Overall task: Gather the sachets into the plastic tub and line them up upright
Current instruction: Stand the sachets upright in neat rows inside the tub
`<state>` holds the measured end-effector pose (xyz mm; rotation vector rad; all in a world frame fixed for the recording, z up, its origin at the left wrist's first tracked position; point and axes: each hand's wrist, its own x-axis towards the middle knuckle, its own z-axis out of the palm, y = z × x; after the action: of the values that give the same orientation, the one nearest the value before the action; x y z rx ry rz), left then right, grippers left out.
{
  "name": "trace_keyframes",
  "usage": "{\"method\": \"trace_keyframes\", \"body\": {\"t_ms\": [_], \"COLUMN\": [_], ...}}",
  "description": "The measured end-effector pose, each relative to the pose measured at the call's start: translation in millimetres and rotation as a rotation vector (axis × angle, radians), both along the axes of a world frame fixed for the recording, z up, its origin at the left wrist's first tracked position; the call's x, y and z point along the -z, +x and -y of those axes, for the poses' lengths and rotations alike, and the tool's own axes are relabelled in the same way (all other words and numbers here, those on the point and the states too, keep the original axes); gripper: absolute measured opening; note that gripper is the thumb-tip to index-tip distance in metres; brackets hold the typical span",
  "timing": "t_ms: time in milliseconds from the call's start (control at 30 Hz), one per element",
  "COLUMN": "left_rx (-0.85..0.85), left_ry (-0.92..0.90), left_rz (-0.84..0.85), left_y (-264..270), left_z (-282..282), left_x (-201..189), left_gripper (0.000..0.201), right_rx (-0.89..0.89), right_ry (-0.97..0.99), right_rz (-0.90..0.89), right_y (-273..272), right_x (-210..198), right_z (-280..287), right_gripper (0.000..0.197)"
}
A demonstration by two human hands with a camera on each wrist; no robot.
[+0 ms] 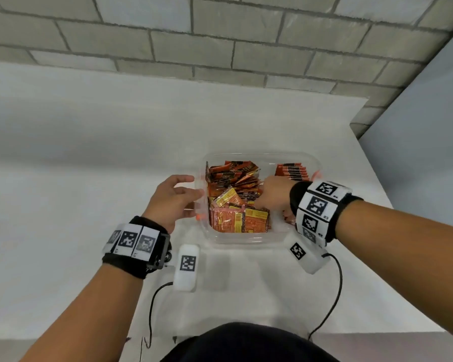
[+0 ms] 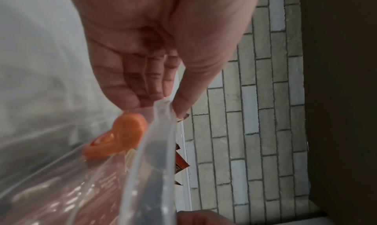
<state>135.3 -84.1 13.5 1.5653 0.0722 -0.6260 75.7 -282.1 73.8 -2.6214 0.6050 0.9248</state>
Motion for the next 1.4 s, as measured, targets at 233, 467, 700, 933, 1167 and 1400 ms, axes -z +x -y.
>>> {"method": "trace_keyframes", "body": {"t_ms": [233,467,700,933,1167,1400], "left_rx": [-0.007,0.003,0.019,0.019,0.024,0.024], "left_ry": [-0.043,-0.111,-0.149,-0.159,-0.167,-0.186], "left_rz": [0.012,-0.001,0.003,0.017,0.024,0.023], "left_y": [1.8,4.8,5.3,5.0,6.1,6.5], "left_z": [-1.4,-2.8,-4.9,-5.4,-5.5,-6.3], "left_x": [10.3,15.9,19.0,20.6,24.1,25.7], "left_gripper": [0.034,0.033,0.034,0.032,0.034,0.031], "right_rx": [0.218,0.332,0.134,-0.032,-0.286,-0.36], "right_ry": [0.182,0.274,-0.025,-0.039,-0.192,-0.173], "right_rz": [-0.078,-0.047,0.199,0.219,0.081,0.154], "right_y": [7.0,7.0,14.0,39.0,57.5,57.9], "right_x": [11.4,18.6,3.5,13.9,15.6,24.2], "right_z": [-0.8,-0.2,11.7,9.8,2.7,10.3], "right_gripper": [0.036,0.016,0.024,0.071,0.08,0.064]}}
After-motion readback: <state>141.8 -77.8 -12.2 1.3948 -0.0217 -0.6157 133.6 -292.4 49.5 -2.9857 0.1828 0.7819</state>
